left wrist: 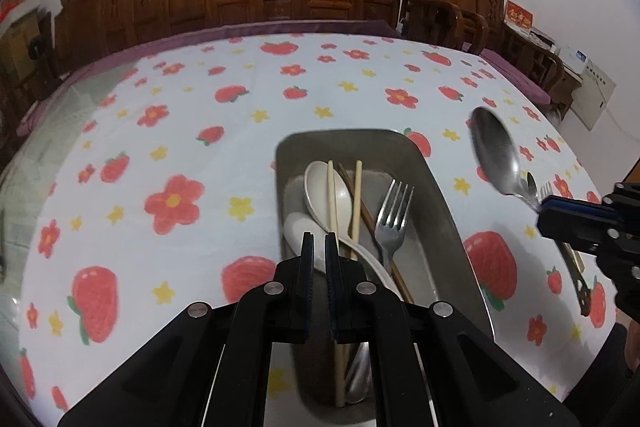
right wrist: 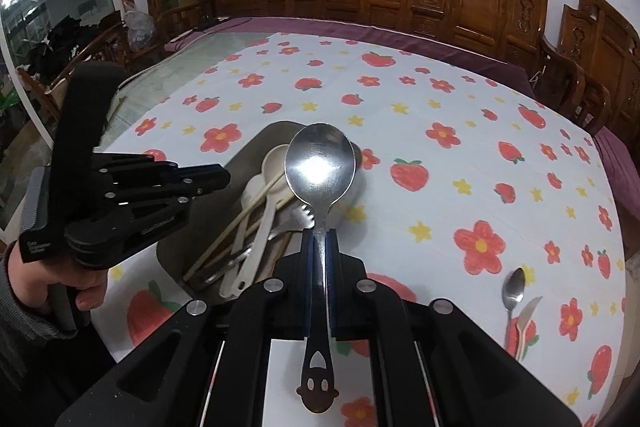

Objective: Organize utensils
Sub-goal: 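Lower the steel spoon into the steel tray with the right tool, then open the right tool to release the spoon and withdraw both tools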

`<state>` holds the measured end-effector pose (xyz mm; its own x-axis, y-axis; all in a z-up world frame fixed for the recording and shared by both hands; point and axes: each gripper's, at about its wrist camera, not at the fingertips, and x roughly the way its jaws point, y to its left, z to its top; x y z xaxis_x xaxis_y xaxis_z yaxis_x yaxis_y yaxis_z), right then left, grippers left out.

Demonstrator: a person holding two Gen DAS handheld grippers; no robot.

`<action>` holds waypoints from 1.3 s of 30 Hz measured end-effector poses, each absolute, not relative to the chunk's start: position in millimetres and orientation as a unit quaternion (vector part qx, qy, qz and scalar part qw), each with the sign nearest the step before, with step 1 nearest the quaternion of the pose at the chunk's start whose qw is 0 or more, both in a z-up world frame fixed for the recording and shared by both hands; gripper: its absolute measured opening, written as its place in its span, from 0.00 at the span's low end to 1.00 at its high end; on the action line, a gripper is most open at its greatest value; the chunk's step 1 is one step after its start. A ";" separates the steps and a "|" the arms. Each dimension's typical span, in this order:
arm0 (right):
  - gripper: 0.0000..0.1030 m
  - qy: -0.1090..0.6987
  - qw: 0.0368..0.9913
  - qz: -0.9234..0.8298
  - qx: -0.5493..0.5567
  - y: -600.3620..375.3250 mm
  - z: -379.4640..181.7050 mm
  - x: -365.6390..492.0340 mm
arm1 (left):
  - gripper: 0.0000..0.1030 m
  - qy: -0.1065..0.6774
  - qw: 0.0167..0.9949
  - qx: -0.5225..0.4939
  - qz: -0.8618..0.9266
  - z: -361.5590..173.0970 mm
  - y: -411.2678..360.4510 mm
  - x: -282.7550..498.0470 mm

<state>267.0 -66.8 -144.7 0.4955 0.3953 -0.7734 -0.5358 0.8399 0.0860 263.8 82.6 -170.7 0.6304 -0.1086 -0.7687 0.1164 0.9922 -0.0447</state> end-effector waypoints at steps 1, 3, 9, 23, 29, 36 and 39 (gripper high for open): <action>0.07 0.424 0.860 0.272 -0.082 -63.3 -145.4 267.6 | 0.07 0.421 0.905 0.010 -0.061 -167.6 84.3 261.7; 0.07 0.425 0.858 0.275 -0.082 -57.8 -146.6 268.9 | 0.13 0.412 0.909 0.018 -0.057 -162.4 87.8 258.7; 0.07 0.430 0.854 0.284 -0.076 -38.6 -150.0 273.0 | 0.30 0.397 0.917 0.021 -0.043 -149.9 102.6 255.6; 0.07 0.455 0.844 0.282 -0.043 -2.3 -175.0 290.9 | 0.66 0.388 0.921 0.000 -0.019 -141.0 134.3 256.4; 0.07 0.475 0.836 0.272 -0.037 10.9 -197.2 300.1 | 0.66 0.392 0.920 -0.016 -0.013 -142.3 142.0 257.2; 0.07 0.486 0.834 0.258 -0.045 17.7 -210.5 306.1 | 0.66 0.388 0.921 -0.023 -0.006 -141.3 145.3 255.4; 0.07 0.491 0.831 0.259 -0.041 18.9 -212.8 306.9 | 0.66 0.386 0.922 -0.023 -0.006 -140.7 145.1 255.2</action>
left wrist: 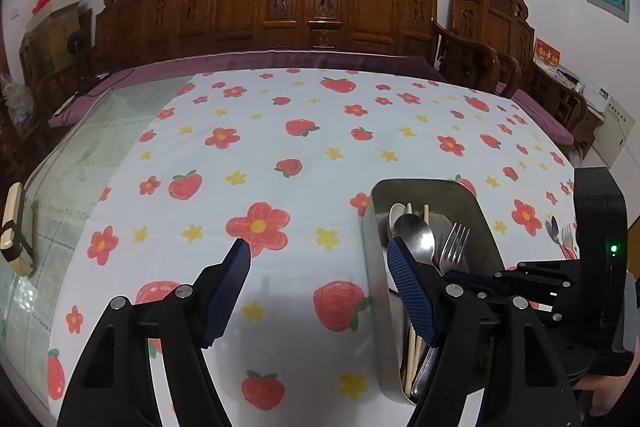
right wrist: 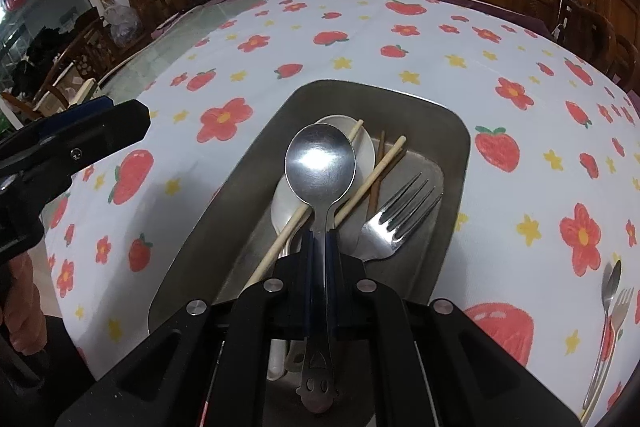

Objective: Organize utensils
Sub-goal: 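Open the right tool to release the spoon and withdraw both tools, then grasp the white plastic fork with the right tool while the left approaches the steel spoon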

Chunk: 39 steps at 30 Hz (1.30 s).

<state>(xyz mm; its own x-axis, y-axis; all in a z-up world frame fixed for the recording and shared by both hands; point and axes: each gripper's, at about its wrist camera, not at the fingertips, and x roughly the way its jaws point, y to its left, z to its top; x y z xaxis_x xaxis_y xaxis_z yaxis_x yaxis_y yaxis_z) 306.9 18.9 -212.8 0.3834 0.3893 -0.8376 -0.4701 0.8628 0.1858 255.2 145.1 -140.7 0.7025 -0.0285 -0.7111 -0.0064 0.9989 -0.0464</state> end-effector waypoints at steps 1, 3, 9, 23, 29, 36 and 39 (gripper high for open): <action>0.07 0.492 0.829 0.261 -0.036 18.8 -212.9 306.8 | 0.66 0.386 0.922 -0.023 -0.006 -140.6 145.1 255.1; 0.08 0.495 0.826 0.269 -0.022 18.7 -212.5 305.7 | 0.66 0.387 0.922 -0.021 -0.006 -140.7 144.6 255.3; 0.09 0.489 0.826 0.278 -0.005 17.3 -207.3 303.5 | 0.66 0.387 0.922 -0.022 -0.007 -141.2 144.1 255.2; 0.14 0.412 0.873 0.261 -0.021 -86.3 -153.4 272.1 | 0.66 0.376 0.926 -0.018 -0.036 -133.7 95.5 237.0; 0.22 0.401 0.889 0.221 -0.023 -158.5 -145.3 258.4 | 0.66 0.370 0.928 -0.011 -0.053 -125.9 63.7 220.6; 0.25 0.412 0.896 0.167 -0.005 -233.0 -164.0 254.5 | 0.66 0.369 0.927 -0.011 -0.069 -121.7 31.9 204.8; 0.27 0.421 0.894 0.153 0.000 -254.6 -178.9 259.1 | 0.66 0.373 0.924 -0.021 -0.079 -123.7 18.8 202.2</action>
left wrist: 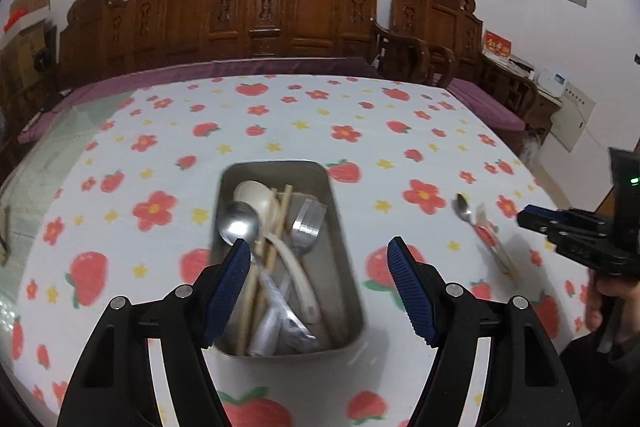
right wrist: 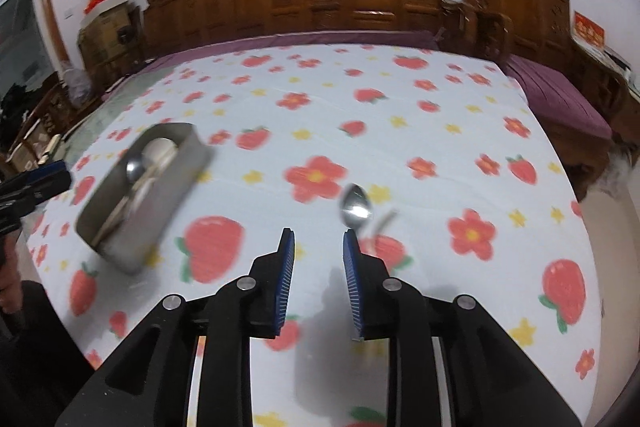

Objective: Organize utensils
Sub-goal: 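Grasp the white plastic fork with the right tool while the left approaches the steel spoon, then grasp the steel spoon with the left tool while the right lifts the fork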

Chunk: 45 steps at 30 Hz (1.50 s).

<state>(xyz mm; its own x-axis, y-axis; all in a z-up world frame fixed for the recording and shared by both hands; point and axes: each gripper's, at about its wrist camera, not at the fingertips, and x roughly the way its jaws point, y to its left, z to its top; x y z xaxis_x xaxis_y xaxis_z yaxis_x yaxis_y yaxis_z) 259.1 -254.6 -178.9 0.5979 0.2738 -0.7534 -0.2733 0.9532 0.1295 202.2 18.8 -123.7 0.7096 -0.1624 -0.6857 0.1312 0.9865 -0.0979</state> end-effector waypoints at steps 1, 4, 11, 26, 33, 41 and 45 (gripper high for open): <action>0.27 0.425 0.893 0.149 0.000 -258.9 -183.7 259.9 | 0.66 0.374 0.923 -0.017 -0.082 -124.8 13.1 202.1; 0.27 0.440 0.887 0.139 0.001 -270.5 -204.0 266.9 | 0.66 0.379 0.921 -0.001 -0.089 -128.0 -4.1 202.2; 0.27 0.472 0.869 0.146 0.021 -282.6 -235.4 276.7 | 0.66 0.393 0.912 0.023 -0.112 -140.2 -43.7 207.8; 0.04 0.474 0.872 0.119 0.022 -309.7 -235.8 279.3 | 0.66 0.429 0.889 0.059 -0.150 -181.4 -131.5 248.4; 0.04 0.468 0.878 0.099 0.039 -329.5 -232.2 285.2 | 0.66 0.445 0.881 0.041 -0.153 -200.1 -165.3 285.9; 0.04 0.465 0.878 0.100 0.056 -335.3 -232.0 286.6 | 0.61 0.458 0.875 0.002 -0.157 -217.3 -180.6 322.5; 0.04 0.462 0.879 0.105 0.054 -332.5 -231.3 286.9 | 0.52 0.462 0.872 -0.007 -0.164 -222.0 -185.4 333.9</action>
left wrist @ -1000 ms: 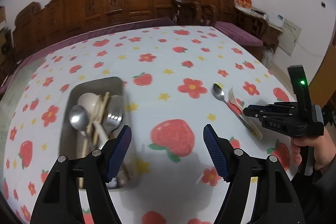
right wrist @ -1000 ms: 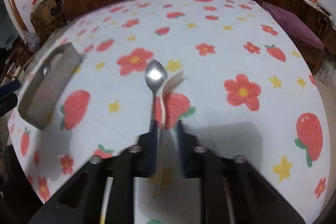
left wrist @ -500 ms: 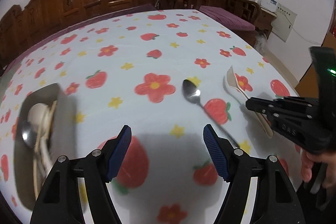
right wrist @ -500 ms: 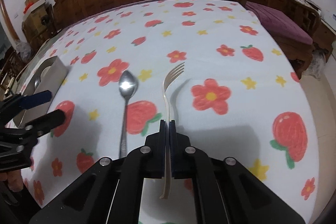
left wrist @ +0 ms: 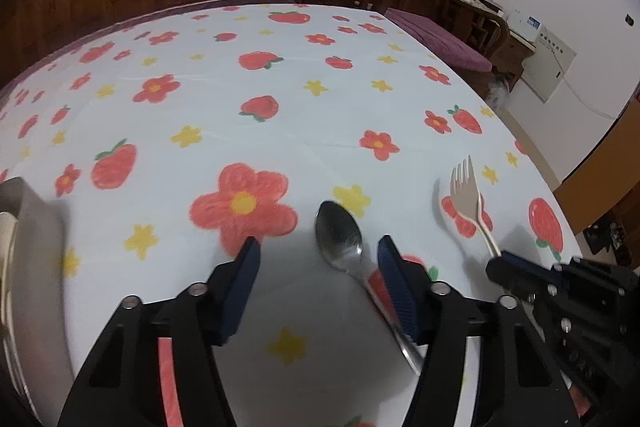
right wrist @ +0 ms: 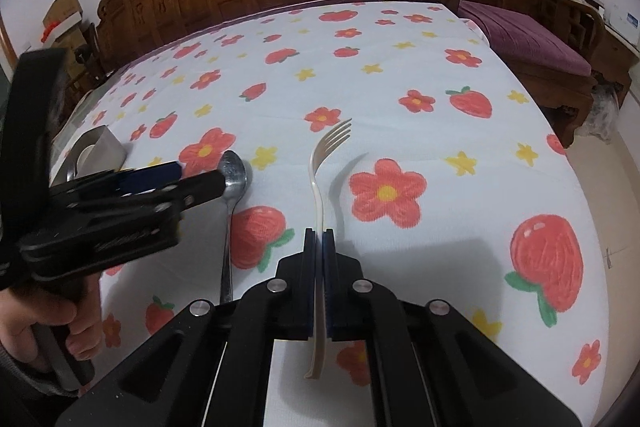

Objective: Organize utensils
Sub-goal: 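Grasp the steel spoon with the left tool while the right lifts the fork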

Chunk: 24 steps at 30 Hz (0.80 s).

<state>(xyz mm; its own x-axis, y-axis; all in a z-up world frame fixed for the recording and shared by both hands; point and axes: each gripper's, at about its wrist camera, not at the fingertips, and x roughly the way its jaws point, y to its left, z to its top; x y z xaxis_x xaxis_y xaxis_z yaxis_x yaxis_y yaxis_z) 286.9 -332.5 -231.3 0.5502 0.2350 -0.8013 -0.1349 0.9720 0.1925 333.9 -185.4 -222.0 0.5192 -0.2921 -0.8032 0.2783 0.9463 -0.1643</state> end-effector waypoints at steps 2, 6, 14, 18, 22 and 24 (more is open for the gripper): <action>0.04 0.463 0.879 0.106 0.056 -332.6 -231.5 287.3 | 0.47 0.467 0.869 -0.012 -0.166 -226.0 -187.9 338.9; 0.05 0.461 0.879 0.106 0.060 -333.4 -230.7 287.9 | 0.36 0.475 0.864 -0.006 -0.166 -232.2 -193.3 345.4; 0.05 0.461 0.879 0.108 0.058 -332.1 -230.7 288.4 | 0.04 0.468 0.865 0.002 -0.181 -228.9 -199.5 344.4; 0.05 0.459 0.880 0.110 0.056 -328.7 -229.5 287.1 | 0.01 0.466 0.865 0.004 -0.187 -222.0 -198.9 336.7; 0.05 0.457 0.880 0.116 0.055 -323.2 -227.2 283.2 | 0.01 0.454 0.871 0.020 -0.187 -207.2 -194.7 324.3; 0.05 0.455 0.880 0.120 0.057 -320.8 -225.4 281.7 | 0.01 0.446 0.875 0.029 -0.185 -198.7 -191.2 318.5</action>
